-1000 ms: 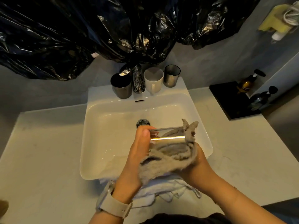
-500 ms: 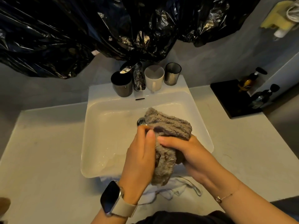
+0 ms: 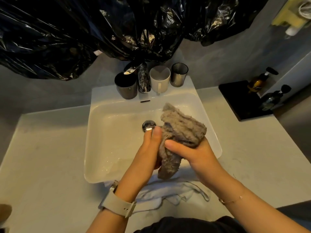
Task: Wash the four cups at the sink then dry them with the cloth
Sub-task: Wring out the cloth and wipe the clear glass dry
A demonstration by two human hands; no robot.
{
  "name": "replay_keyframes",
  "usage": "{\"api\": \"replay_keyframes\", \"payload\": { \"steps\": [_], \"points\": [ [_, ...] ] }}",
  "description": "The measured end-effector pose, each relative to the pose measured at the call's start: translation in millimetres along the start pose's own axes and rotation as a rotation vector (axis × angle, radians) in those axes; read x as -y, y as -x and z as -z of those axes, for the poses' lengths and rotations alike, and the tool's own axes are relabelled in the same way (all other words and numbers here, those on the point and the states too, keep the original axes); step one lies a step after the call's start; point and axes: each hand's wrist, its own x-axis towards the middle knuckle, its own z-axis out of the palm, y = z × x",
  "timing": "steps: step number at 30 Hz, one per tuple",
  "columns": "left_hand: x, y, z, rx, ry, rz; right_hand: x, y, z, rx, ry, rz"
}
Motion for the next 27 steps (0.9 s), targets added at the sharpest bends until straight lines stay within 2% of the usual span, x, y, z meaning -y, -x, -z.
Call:
{"api": "replay_keyframes", "payload": {
  "steps": [2,4,7,9,12,13,15,16,18,19,22,24,26,27],
  "points": [
    [4.3,0.7,-1.4,-0.022,-0.066,-0.141,-0.8,2.6,-3.1,-0.01,0.057,-0.004],
    [10.9,2.3,-1.0,-0.058,-0.193,-0.274,1.3,0.4,-1.2,0.0,0.025,-0.122],
    [17.6,3.9,7.4,-0.017,-0.382,-0.452,8.4,-10.4,9.7,0.146,-0.276,-0.521],
    [20.1,2.2,16.5,0.072,-0.544,-0.512,10.2,-13.9,16.6,0.197,-0.491,-0.661],
    [23.7,-2.4,24.6,0.166,-0.534,-0.451,6.5,-11.8,18.3,0.196,-0.415,-0.566],
    [21.7,-5.8,22.2,0.167,-0.401,-0.372,6.9,-9.2,15.1,0.162,-0.324,-0.484],
    [17.1,-17.1,16.2,0.086,-0.095,-0.067,7.6,-3.2,5.2,0.083,-0.122,-0.289],
    [15.7,-18.4,12.7,0.049,-0.051,-0.041,4.8,-0.5,1.5,0.056,-0.067,-0.206],
    [16.6,-12.6,5.9,-0.055,-0.153,-0.199,3.8,0.9,-4.6,0.023,-0.046,-0.154],
    [15.6,-6.6,3.9,-0.1,-0.21,-0.302,3.9,-1.1,-4.7,0.025,-0.083,-0.196],
    [13.6,2.9,9.1,-0.068,-0.575,-0.544,2.2,-12.0,7.1,0.135,-0.451,-0.56],
    [13.4,-4.1,18.0,0.032,-0.715,-0.591,1.2,-14.5,12.2,0.181,-0.602,-0.631],
    [13.1,-9.0,24.2,0.089,-0.641,-0.559,-1.2,-13.7,12.4,0.184,-0.593,-0.546],
    [11.0,-10.8,24.5,0.094,-0.536,-0.504,-2.7,-12.7,11.3,0.154,-0.51,-0.467]
  ]
}}
